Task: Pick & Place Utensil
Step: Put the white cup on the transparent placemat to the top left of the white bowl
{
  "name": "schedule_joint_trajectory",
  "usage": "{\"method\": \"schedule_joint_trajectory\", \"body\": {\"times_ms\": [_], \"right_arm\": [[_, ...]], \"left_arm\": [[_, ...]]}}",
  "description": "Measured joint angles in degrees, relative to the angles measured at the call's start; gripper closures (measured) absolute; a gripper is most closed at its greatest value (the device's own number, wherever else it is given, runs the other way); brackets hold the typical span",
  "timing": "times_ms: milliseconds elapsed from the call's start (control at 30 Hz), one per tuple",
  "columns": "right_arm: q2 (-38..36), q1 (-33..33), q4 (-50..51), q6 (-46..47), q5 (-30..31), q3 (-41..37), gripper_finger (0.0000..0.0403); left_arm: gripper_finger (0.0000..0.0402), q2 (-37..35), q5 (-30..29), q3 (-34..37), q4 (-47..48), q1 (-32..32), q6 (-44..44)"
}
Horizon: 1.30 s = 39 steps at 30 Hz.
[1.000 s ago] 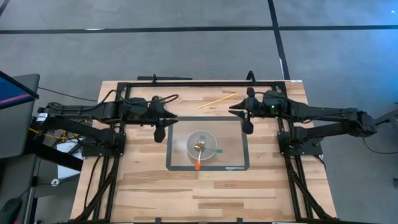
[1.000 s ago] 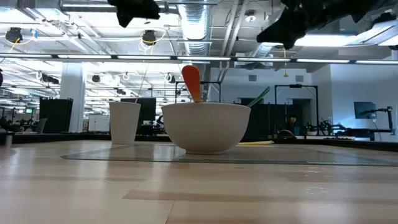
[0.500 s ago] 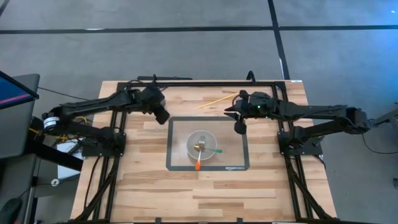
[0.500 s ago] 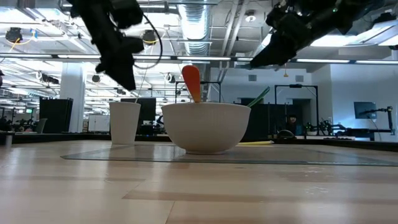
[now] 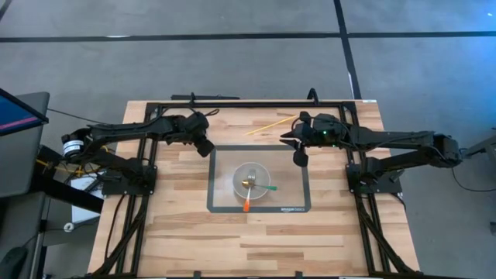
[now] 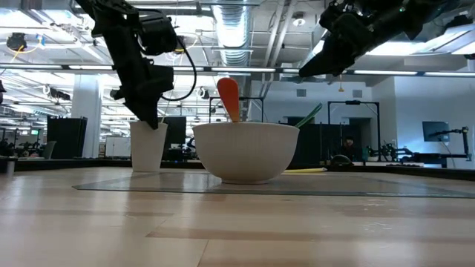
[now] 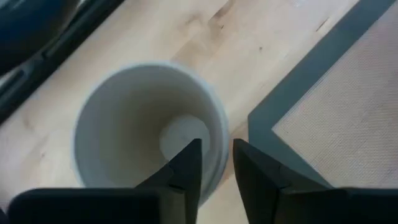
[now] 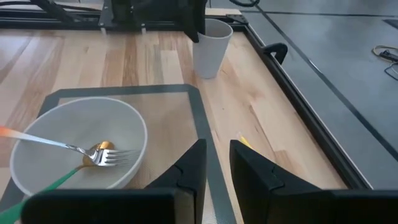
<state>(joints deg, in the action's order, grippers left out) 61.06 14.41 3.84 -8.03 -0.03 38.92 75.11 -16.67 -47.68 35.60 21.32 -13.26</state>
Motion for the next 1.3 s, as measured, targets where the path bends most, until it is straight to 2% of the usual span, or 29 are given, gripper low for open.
{"method": "schedule_joint_trajectory", "body": {"times_ms": [67,133,200,400,567,633,767,900,1067,1300], "right_arm": [[0.00,0.00,-0.02,0.00,-0.02,0.00,0.0339],[0.00,0.00,-0.01,0.00,-0.10,0.00,0.0339],[0.00,0.00,-0.01,0.00,-0.11,0.00,0.0339],[0.00,0.00,-0.16,0.00,-0.08,0.00,0.0339],[0.00,0.00,-2.27,0.00,-0.07,0.00,0.0339],[0.00,0.00,-3.41,0.07,-0.09,0.00,0.0339],[0.00,-0.27,-3.65,0.30,-0.11,0.00,0.0339],[0.00,-0.52,-3.65,0.46,-0.11,0.00,0.0339],[0.00,-0.52,-3.61,0.55,-0.13,0.00,0.0339],[0.00,-0.52,-3.39,0.55,-0.13,0.00,0.0339]], "left_arm": [[0.0332,-0.27,0.09,0.00,-0.20,-0.16,1.19],[0.0372,-1.14,0.07,0.00,-0.82,-0.59,1.35],[0.0389,-2.27,0.12,-0.01,-1.63,-1.12,1.40],[0.0392,-5.91,2.05,-2.73,-4.44,-6.44,-0.83],[0.0392,-5.64,7.69,-4.64,-11.16,-14.38,-1.14],[0.0392,-4.55,7.26,-4.66,-11.92,-17.58,-1.11],[0.0392,-2.35,2.72,-4.59,-10.98,-21.74,-0.63],[0.0392,-0.84,2.52,-4.59,-9.80,-22.77,-0.54],[0.0392,1.04,-4.37,-4.54,-3.49,-21.69,-0.88],[0.0391,5.85,-0.29,-4.67,-4.67,-21.41,-2.07]]}}
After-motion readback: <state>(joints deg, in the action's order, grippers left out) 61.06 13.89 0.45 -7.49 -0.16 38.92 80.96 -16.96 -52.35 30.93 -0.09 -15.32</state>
